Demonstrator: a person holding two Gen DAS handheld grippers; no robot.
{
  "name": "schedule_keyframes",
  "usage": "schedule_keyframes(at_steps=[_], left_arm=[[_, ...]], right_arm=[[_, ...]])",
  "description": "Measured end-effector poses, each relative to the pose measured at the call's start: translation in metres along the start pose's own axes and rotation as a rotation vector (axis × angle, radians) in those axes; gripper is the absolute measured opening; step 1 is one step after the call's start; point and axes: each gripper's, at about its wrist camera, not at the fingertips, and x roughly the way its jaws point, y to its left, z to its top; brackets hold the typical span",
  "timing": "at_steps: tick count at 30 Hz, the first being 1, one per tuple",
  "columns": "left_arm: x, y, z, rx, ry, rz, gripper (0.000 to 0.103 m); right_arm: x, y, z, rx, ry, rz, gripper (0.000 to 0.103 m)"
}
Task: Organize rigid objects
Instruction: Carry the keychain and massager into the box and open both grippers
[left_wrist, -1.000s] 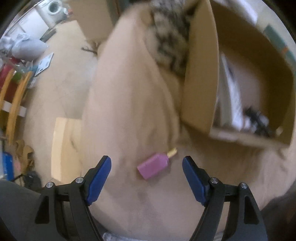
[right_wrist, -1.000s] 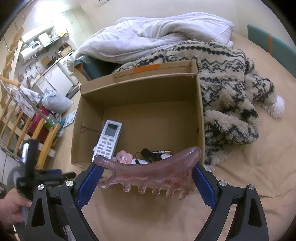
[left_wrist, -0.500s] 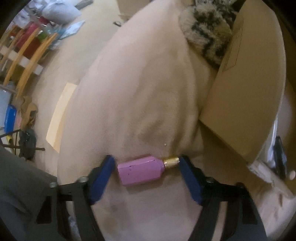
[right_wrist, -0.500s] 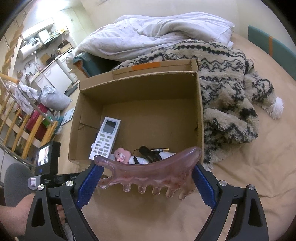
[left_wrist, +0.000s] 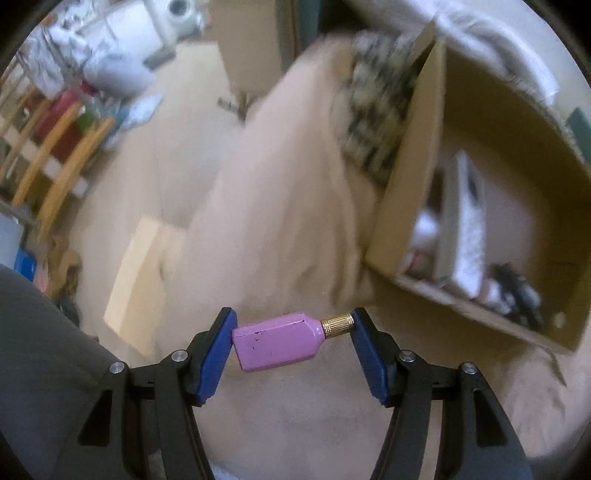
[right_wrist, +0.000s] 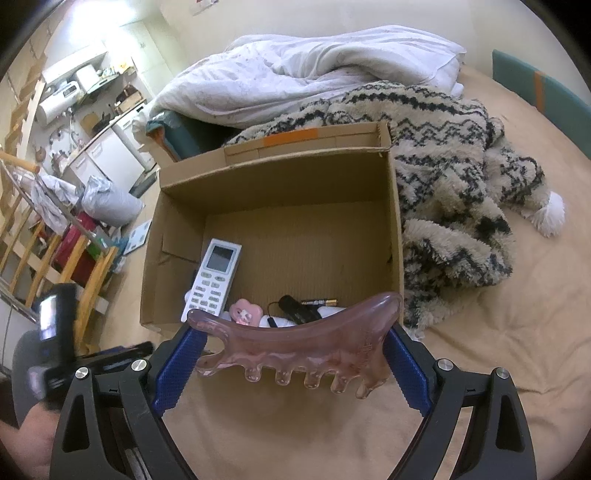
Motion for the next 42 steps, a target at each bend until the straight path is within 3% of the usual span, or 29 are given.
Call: schedule_keyframes(at_steps=[6,10,13,20,27,42], left_arm=[[-0.058,-0.012,0.018,0.097,-0.230,-0.072,0.060],[-0.073,-0.038,0.033,0.211,-0.268,-0.162,0.060],[-0.073,-0.055,0.045,0.275,-0.289,-0.180,0.060],[-0.052,-0.089,0.069,0.331,-0.283,-0.177,0.060],[-0.017,-0.114,0.072,0.393,-0.250,-0.153,0.060],[0.012,-0.125,0.074,0.401,-0.208,-0.098,0.060]], right_arm=[[-0.007,-0.001,0.008,0.010,-0.041,0.013,0.099],[-0.002,-0.001,0.017,0.013,-0.049,0.007,0.099],[0.007,-0.003,0.026,0.025,-0.050,0.014,0.099],[0.036,-0.009,0.038,0.068,-0.009,0.005,0.099],[0.062,-0.015,0.035,0.094,0.078,0.004,0.099],[0.083,-0.013,0.028,0.107,0.175,-0.011,0.099]])
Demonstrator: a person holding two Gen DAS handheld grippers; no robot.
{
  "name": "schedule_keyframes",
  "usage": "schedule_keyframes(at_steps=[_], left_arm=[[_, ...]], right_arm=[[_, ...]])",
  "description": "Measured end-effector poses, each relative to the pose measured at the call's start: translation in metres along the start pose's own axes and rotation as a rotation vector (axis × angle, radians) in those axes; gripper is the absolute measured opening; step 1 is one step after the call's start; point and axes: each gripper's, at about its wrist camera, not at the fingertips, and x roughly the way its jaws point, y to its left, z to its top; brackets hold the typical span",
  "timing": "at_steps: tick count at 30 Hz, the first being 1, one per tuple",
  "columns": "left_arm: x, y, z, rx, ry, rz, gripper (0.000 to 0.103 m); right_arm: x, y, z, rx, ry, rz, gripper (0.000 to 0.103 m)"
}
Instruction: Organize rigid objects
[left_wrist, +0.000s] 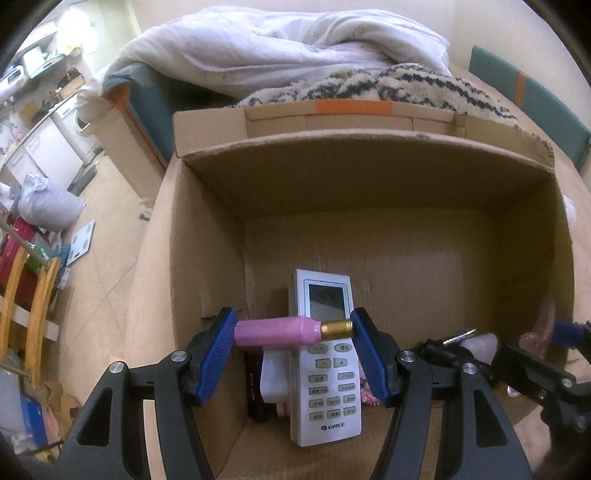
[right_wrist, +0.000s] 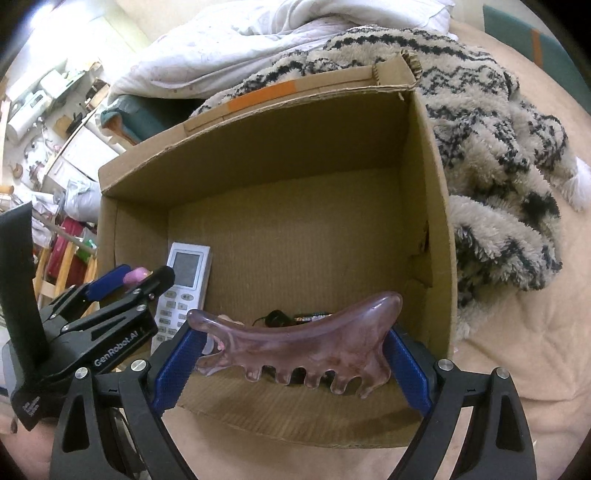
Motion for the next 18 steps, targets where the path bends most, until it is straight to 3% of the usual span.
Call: schedule_keyframes(at_steps=[5,6,10,14,16,18], left_arm=[[-0.003,0.001,0.000,-0.008,0.007,-0.018,0.066],[-0.005,0.001,0.000,-0.009,0.005,-0.017,0.066],[-0.019,0.006,-0.003,-0.021,-0.013,-0.023,0.069],[-0.041,0.019,-0.006,-0.058,-0.061,-0.056,0.074],[-0.056,0.023,-0.008,-0.054,-0.102,-0.018,0.082],[-0.073,0.033,-0.013,-0.077,-0.135,-0.050,0.087]], right_arm=[[-0.003,0.001,0.002,-0.001,-0.017,-0.013,0.099],[-0.005,0.001,0.002,-0.003,-0.028,-0.013,0.103],[-0.022,0.002,0.004,-0.004,-0.112,0.020,0.103],[-0.038,0.006,0.003,-0.006,-0.186,0.030,0.103],[-0.048,0.009,0.001,-0.011,-0.231,0.030,0.103],[-0.061,0.012,-0.003,-0.020,-0.280,0.032,0.103]])
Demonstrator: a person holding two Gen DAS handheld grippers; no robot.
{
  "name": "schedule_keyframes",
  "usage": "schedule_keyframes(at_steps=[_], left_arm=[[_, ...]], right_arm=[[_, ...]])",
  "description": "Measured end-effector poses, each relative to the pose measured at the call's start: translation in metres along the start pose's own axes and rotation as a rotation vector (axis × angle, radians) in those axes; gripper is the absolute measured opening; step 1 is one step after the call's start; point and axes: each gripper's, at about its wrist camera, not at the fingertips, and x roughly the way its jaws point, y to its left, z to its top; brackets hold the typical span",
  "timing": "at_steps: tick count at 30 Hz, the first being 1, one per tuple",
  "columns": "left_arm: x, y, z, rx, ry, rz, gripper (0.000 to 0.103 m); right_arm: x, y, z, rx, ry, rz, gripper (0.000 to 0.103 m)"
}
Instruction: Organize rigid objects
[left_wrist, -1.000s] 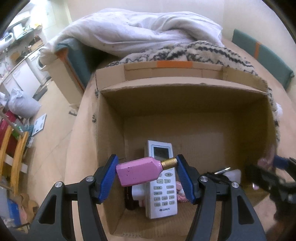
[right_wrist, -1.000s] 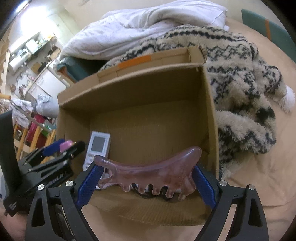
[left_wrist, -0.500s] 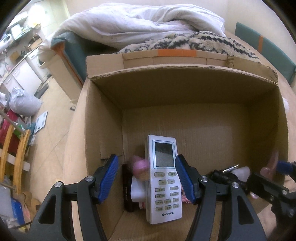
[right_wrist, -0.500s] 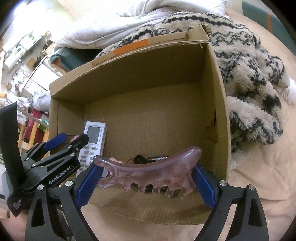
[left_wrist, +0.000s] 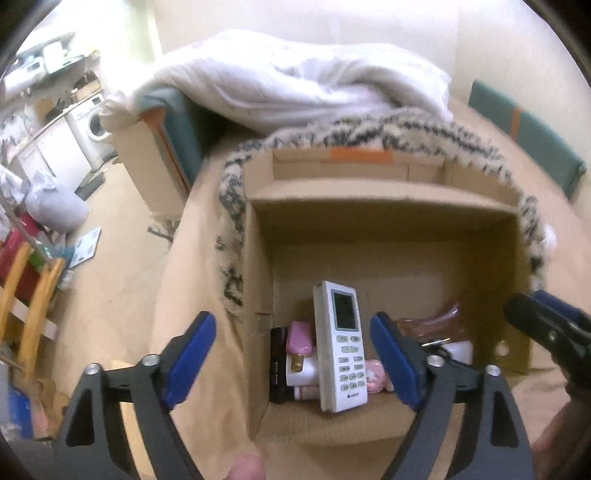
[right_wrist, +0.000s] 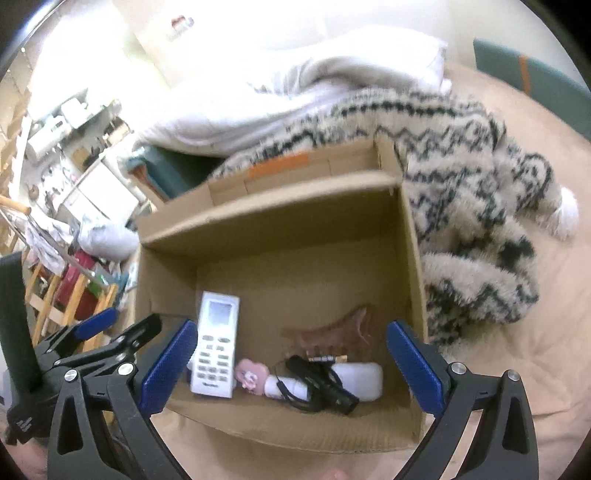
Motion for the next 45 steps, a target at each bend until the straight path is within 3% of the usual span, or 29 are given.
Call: schedule_keyframes(at_steps=[5,9,15,21,25,27,32,45], left_arm=[[-0.041,0.020,-0.007,-0.031,-0.096,-0.025,0.103],[-0.072,0.032,-0.017,-0.037,-0.183,-0.004,0.103],[-0.108,0.041,-0.045,-0.018,-0.288,0.072,0.103],[-0.099,0.039,-0.070,-0.005,-0.223,0.030,0.103],[-0.098,0.044,-0.076,-0.045,-0.242,0.012,0.103],[-0.098,0.046,-0.075,-0.048,-0.264,0.008,0.103],[-0.085,0.048,-0.072,-0.073,-0.221,0.012,0.103],[-0.085,0.041,-0.074,-0.056,-0.220,-0.011,0.103]], right_arm=[[-0.041,0.015,-0.005,-0.065,-0.109,-0.021,0.103],[-0.074,0.022,-0.020,-0.101,-0.194,-0.054,0.103],[-0.099,0.023,-0.050,-0.067,-0.196,-0.038,0.103],[-0.108,0.028,-0.071,-0.067,-0.243,-0.067,0.103],[-0.099,0.035,-0.074,-0.096,-0.240,-0.076,0.103],[-0.091,0.039,-0.074,-0.120,-0.241,-0.093,0.103],[-0.078,0.048,-0.072,-0.168,-0.236,-0.120,0.103],[-0.074,0.048,-0.074,-0.179,-0.214,-0.145,0.103]])
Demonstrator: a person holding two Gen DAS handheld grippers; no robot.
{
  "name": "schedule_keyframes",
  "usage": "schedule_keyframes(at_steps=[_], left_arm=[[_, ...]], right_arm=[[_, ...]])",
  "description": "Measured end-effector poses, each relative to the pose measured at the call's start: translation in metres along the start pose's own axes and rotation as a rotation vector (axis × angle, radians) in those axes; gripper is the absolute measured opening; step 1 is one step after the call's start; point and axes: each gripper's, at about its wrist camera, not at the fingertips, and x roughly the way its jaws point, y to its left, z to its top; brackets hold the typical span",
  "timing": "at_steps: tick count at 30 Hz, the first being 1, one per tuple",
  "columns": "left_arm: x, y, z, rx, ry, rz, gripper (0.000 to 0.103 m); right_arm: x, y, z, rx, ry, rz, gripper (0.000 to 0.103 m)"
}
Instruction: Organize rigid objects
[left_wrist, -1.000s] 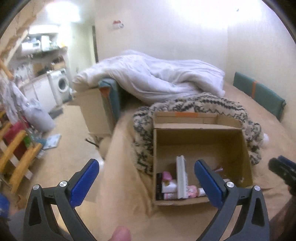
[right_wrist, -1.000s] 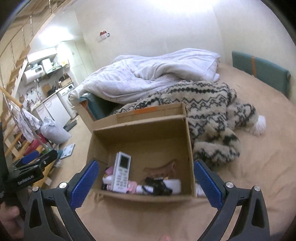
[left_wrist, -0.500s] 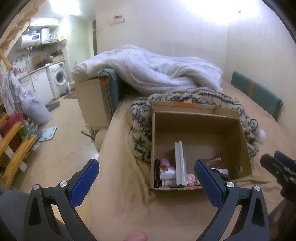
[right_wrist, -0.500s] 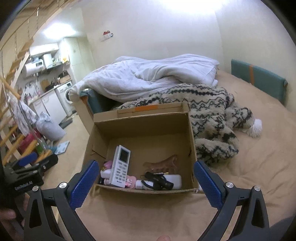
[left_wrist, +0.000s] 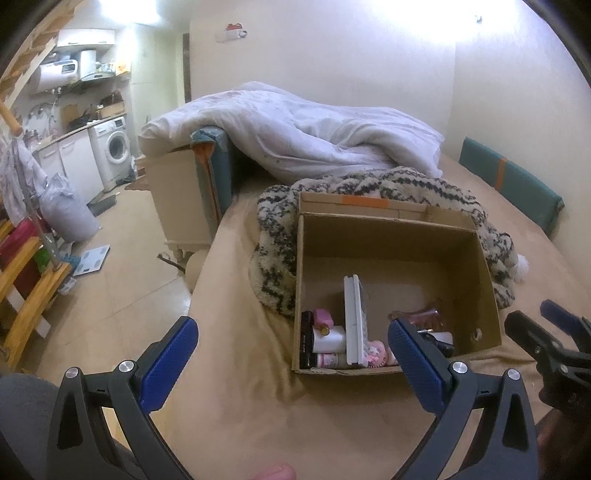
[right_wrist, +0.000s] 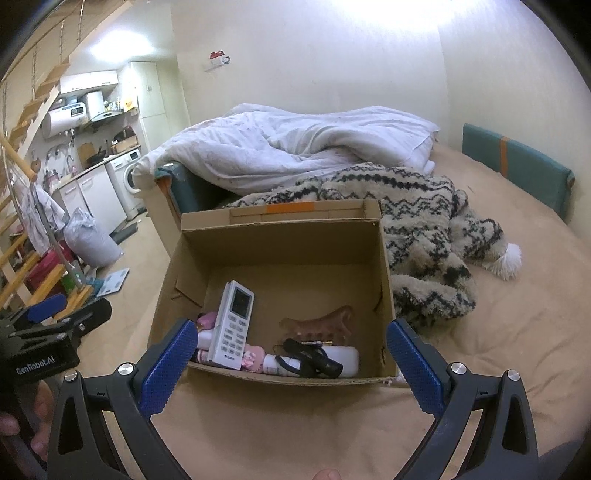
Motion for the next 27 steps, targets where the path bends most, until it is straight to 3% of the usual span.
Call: schedule_keyframes(at_steps=[27], left_arm=[[0.0024,0.0010,0.0010,-0.011,0.017,-0.004,0.103]], right_arm=[[0.0021,-0.0017,0.0003,0.006,0.013,-0.005,0.103]])
